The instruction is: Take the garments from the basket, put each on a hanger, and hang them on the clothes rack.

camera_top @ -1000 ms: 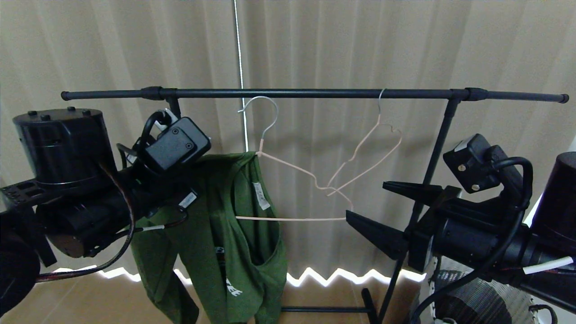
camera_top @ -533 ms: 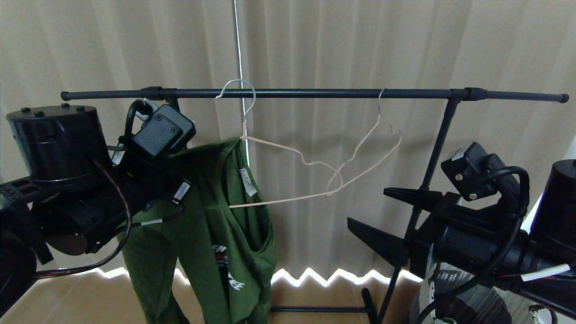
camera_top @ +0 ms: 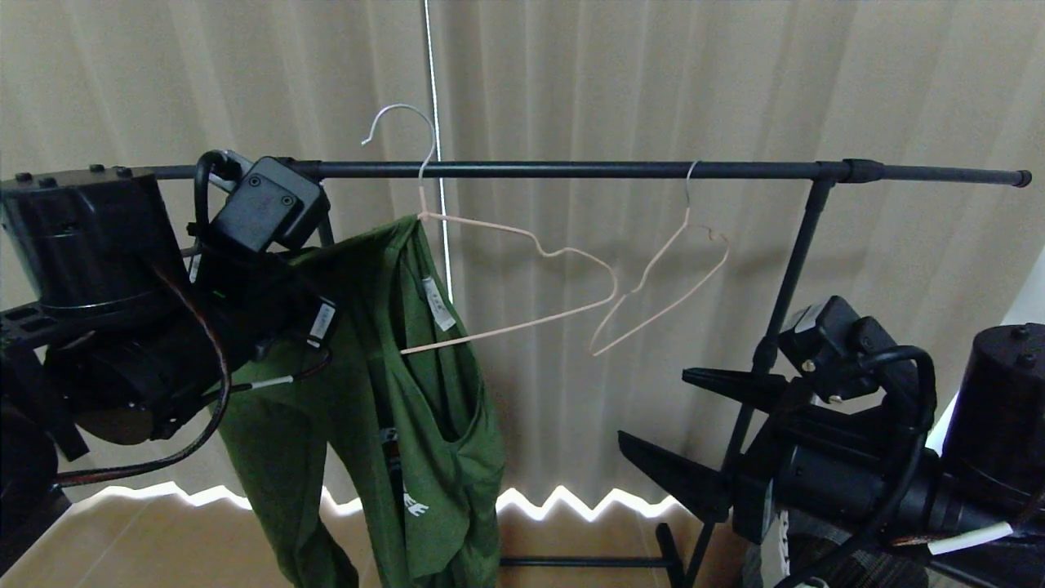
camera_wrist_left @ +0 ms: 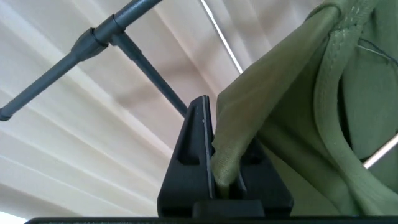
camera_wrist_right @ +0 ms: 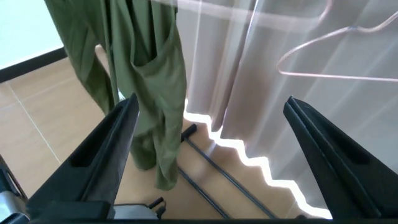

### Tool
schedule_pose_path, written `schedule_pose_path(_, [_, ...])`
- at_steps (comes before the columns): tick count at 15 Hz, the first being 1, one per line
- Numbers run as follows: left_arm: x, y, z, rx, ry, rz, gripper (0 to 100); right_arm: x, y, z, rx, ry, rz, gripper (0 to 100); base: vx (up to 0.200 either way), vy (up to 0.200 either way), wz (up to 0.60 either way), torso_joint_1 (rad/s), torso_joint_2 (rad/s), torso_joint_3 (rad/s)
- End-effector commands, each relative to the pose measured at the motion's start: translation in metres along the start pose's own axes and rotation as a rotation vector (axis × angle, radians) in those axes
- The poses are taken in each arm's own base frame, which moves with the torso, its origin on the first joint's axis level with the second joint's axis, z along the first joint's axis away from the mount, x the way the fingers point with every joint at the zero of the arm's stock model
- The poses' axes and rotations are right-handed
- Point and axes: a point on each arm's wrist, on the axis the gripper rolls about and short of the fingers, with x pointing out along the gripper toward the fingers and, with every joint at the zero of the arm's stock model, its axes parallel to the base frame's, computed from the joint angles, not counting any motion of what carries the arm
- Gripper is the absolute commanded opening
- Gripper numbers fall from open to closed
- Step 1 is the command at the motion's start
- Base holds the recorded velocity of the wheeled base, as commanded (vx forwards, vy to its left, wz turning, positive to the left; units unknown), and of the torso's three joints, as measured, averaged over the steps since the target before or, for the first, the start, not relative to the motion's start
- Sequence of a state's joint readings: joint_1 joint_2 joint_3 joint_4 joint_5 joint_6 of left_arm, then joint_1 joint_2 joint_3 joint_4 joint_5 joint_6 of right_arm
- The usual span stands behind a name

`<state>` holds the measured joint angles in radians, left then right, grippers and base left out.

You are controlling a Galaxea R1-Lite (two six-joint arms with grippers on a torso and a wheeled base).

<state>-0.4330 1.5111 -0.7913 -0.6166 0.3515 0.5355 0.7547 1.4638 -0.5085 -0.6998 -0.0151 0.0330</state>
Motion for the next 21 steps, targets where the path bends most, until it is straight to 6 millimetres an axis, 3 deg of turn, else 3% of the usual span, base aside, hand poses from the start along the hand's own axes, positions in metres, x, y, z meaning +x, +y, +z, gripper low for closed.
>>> schedule_pose_path(1, [0.000, 0.001, 0.003, -0.010, -0.010, 0.004, 0, 0.012, 0.003, -0.005, -0.004, 0.013, 0.010, 100, 0.000, 0.000, 0.00, 0.000, 0.00, 0.000])
schedule_pose_path(6, [-0.001, 0.007, 0.012, -0.063, -0.042, 0.020, 0, 0.035, 0.008, -0.009, -0.006, -0.052, -0.039, 100, 0.000, 0.000, 0.00, 0.000, 0.00, 0.000])
schedule_pose_path(11, [-0.002, -0.003, 0.022, -0.178, -0.071, -0.018, 0, 0.049, 0.021, -0.010, -0.012, -0.072, 0.005, 100, 0.000, 0.000, 0.00, 0.000, 0.00, 0.000])
schedule_pose_path(13, [-0.005, -0.007, 0.026, -0.200, -0.087, -0.037, 0, 0.059, 0.024, -0.007, -0.010, -0.099, 0.012, 100, 0.000, 0.000, 0.00, 0.000, 0.00, 0.000])
schedule_pose_path(17, [-0.011, -0.015, 0.034, -0.225, -0.122, -0.082, 0, 0.099, 0.027, -0.001, -0.005, -0.131, -0.046, 100, 0.000, 0.000, 0.00, 0.000, 0.00, 0.000])
schedule_pose_path(21, [-0.015, -0.021, 0.038, -0.228, -0.143, -0.108, 0, 0.118, 0.027, -0.017, -0.012, -0.079, -0.099, 100, 0.000, 0.000, 0.00, 0.000, 0.00, 0.000])
